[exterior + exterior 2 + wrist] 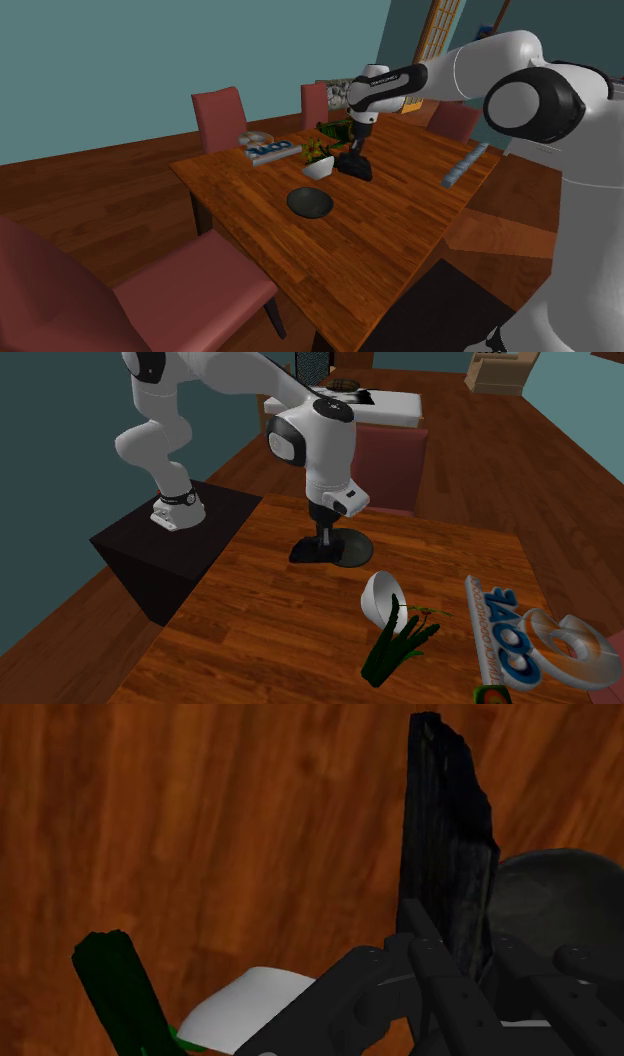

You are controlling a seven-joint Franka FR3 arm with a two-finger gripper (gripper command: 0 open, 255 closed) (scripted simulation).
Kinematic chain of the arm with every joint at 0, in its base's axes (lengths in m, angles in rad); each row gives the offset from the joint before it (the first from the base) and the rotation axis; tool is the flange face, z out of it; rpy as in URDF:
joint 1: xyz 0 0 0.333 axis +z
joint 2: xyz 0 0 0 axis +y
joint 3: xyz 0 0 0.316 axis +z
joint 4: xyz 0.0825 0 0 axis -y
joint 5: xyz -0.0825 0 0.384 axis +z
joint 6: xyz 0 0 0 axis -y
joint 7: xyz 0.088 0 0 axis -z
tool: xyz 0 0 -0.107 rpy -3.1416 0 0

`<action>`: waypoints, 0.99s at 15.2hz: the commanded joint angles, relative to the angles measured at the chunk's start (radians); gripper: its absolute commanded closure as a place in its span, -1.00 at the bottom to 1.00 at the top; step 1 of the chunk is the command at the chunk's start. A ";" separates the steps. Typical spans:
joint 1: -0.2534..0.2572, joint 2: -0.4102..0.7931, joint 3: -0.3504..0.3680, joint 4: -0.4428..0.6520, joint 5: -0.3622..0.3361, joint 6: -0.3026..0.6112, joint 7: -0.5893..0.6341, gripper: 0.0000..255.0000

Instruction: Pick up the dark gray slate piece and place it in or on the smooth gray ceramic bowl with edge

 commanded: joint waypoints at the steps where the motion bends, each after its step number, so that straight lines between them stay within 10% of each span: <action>1: 0.031 -0.001 0.011 0.002 -0.003 0.000 0.044 1.00; 15: 0.194 0.053 0.075 0.077 -0.015 -0.009 0.275 1.00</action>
